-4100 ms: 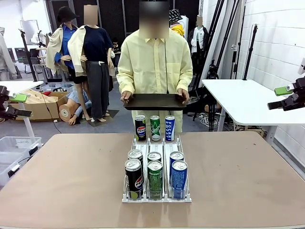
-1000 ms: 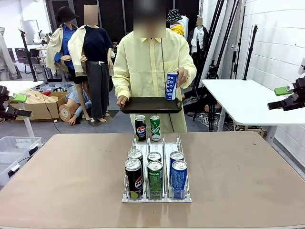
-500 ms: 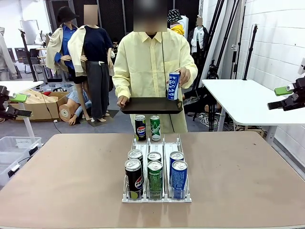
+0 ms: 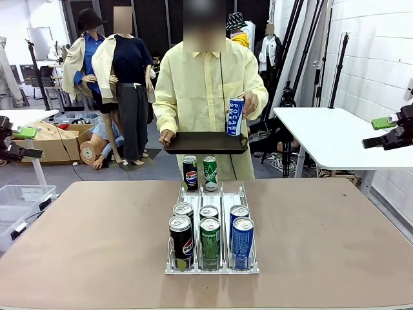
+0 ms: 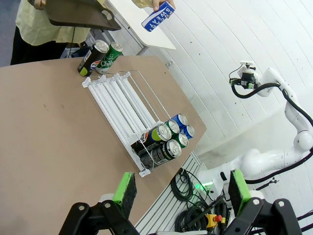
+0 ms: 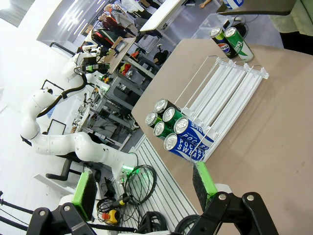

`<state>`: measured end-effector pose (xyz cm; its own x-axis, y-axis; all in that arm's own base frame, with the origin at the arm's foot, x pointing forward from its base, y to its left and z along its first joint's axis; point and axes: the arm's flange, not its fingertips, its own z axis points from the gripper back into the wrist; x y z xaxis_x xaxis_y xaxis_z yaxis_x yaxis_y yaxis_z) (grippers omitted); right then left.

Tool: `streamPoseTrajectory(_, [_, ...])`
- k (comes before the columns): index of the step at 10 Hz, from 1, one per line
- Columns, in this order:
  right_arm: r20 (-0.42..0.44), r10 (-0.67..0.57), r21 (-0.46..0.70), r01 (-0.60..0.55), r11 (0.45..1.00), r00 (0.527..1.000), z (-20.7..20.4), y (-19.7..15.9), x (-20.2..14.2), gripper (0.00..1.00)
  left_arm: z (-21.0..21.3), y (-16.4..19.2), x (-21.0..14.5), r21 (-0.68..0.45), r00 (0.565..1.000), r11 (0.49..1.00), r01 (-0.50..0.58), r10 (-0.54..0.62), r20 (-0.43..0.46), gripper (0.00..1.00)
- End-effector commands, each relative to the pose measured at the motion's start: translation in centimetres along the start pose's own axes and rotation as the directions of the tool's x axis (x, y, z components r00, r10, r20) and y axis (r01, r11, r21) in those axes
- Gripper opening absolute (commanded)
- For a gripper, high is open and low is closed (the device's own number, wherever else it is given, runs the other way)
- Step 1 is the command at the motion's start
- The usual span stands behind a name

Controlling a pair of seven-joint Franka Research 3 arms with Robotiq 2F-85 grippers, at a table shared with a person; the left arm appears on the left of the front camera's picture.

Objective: Retrieve and hand over the desired beverage to the person.
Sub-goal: Pick up a can of the same type that the person held from the Automatic Can Dispenser.

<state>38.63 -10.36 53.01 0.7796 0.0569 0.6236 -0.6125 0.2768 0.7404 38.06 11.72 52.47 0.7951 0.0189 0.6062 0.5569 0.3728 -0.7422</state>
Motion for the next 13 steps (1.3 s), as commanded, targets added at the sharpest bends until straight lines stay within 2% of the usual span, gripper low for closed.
streamPoseTrajectory(1, [0.007, 0.001, 0.012, -0.001, 1.0, 1.0, -0.03, 0.05, 0.1, 1.0, 0.06, -0.06, 0.12, -0.017, 1.0, 1.0, 0.002, -0.001, 0.018, 1.0])
streamPoseTrajectory(13, [0.007, 0.001, 0.012, -0.001, 1.0, 1.0, -0.03, 0.05, 0.1, 1.0, 0.06, -0.06, 0.12, -0.017, 1.0, 1.0, 0.002, -0.001, 0.018, 1.0])
